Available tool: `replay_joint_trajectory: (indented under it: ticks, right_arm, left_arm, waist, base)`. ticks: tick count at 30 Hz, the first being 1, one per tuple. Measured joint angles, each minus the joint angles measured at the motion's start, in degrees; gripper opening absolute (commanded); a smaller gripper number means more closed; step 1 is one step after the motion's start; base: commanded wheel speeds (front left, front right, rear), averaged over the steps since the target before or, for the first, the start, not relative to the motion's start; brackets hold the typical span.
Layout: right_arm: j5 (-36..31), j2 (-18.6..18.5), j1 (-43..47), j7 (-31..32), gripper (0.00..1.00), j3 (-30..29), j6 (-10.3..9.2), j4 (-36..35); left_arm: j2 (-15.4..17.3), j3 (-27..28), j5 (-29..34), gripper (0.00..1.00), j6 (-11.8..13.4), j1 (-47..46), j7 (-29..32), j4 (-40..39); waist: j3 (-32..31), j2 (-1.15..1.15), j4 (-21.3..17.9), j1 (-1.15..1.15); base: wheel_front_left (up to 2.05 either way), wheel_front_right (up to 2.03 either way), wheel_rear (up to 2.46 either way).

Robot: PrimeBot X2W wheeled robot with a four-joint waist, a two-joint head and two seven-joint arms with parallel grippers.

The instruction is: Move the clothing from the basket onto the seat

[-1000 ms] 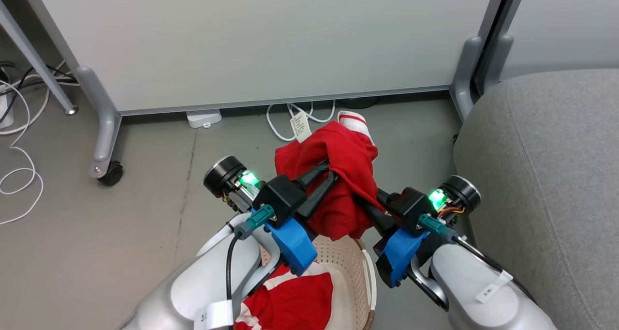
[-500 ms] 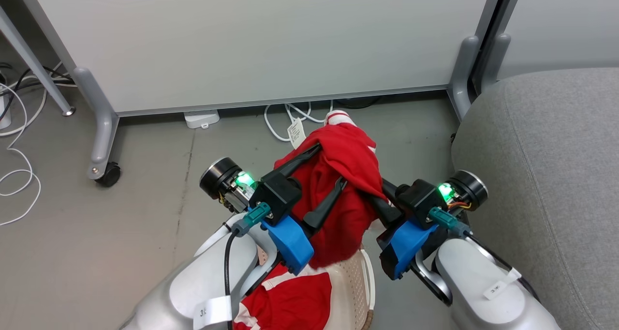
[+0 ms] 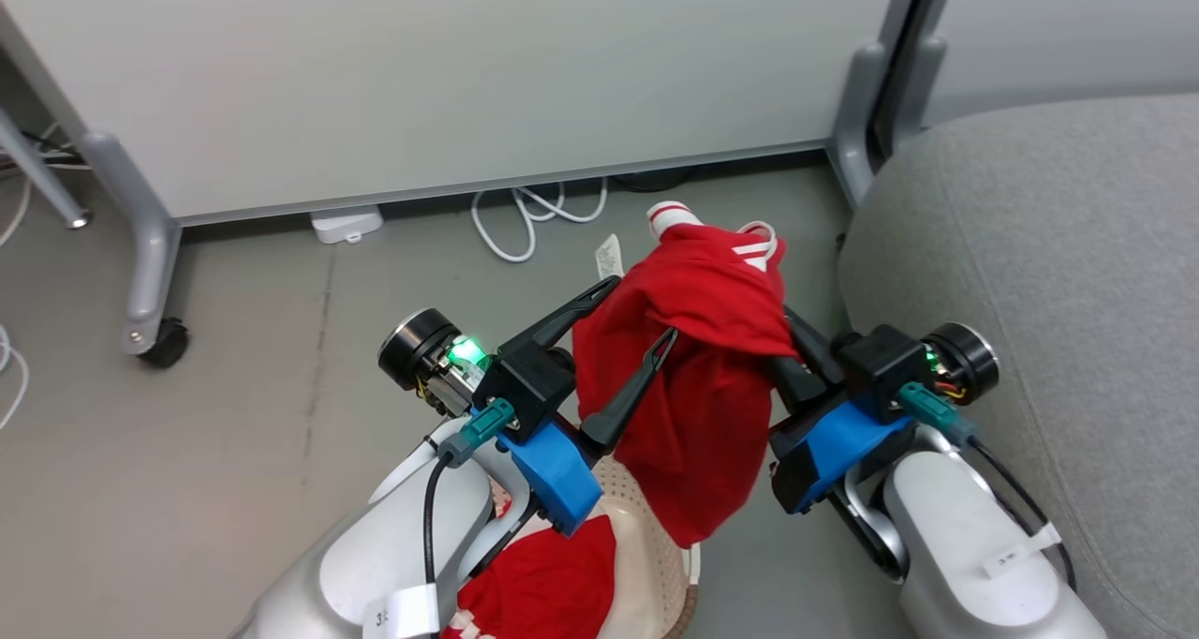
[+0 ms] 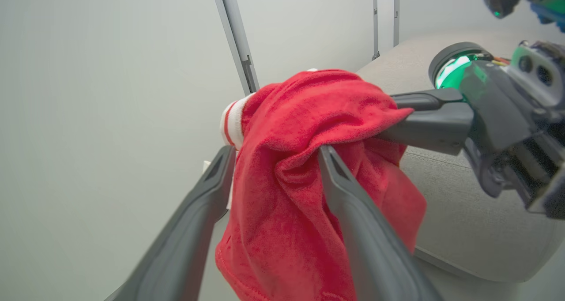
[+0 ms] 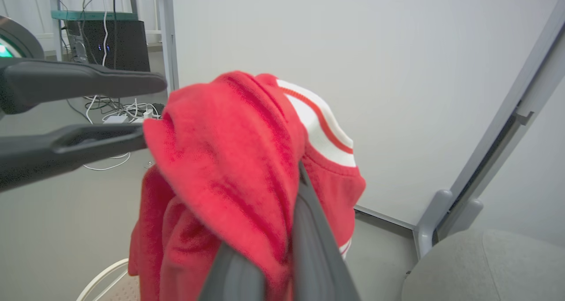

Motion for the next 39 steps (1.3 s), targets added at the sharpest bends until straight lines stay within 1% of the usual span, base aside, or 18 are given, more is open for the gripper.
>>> replay_joint_trajectory:
  ticks: [5,13,19,24,28,32,39]
  right_arm:
    - [-0.71,-0.12,1.65,0.0,0.0,-4.28,0.0,-2.34]
    - [-2.22,-0.23,5.02,0.0,0.0,-11.95,0.0,-7.03]
    - [-2.68,0.03,8.68,0.01,0.0,-18.64,0.0,-10.58]
    - [-3.21,0.37,12.28,0.01,0.0,-22.73,0.0,-13.08]
    - [-3.37,0.8,14.33,0.01,0.0,-24.29,0.0,-14.45]
    - [-3.55,1.22,15.73,0.01,0.0,-24.52,0.0,-15.01]
    - [-3.61,1.8,15.8,0.01,0.0,-24.84,0.0,-15.79]
  left_arm:
    - [0.29,0.55,0.59,1.0,0.05,0.34,0.0,-1.2]
    - [0.38,1.02,1.55,1.0,0.04,0.47,0.0,-2.59]
    - [0.27,0.51,2.4,1.0,0.03,0.8,0.0,-3.33]
    - [0.25,-0.08,2.53,1.0,-0.04,1.57,0.0,-3.78]
    - [-0.03,-0.67,2.54,1.0,-0.05,1.94,0.0,-3.97]
    - [-0.25,-0.94,2.54,1.0,-0.15,2.49,0.0,-3.97]
    - [-0.21,-0.8,2.61,1.0,-0.26,2.54,0.0,-4.43]
  waist:
    - [1.27,0.0,-2.73,0.0]
    - [3.27,0.0,-8.18,0.0]
    - [4.19,0.0,-12.04,0.0]
    - [4.54,0.0,-14.75,0.0]
    - [4.64,0.0,-16.56,0.0]
    - [4.54,0.0,-17.83,0.0]
    - [4.39,0.0,-18.14,0.0]
  base:
    - [0.0,0.0,0.0]
    - [0.0,0.0,0.0]
    - [0.0,0.0,0.0]
    - [0.0,0.0,0.0]
    - [0.0,0.0,0.0]
    - [0.0,0.0,0.0]
    - [0.0,0.0,0.0]
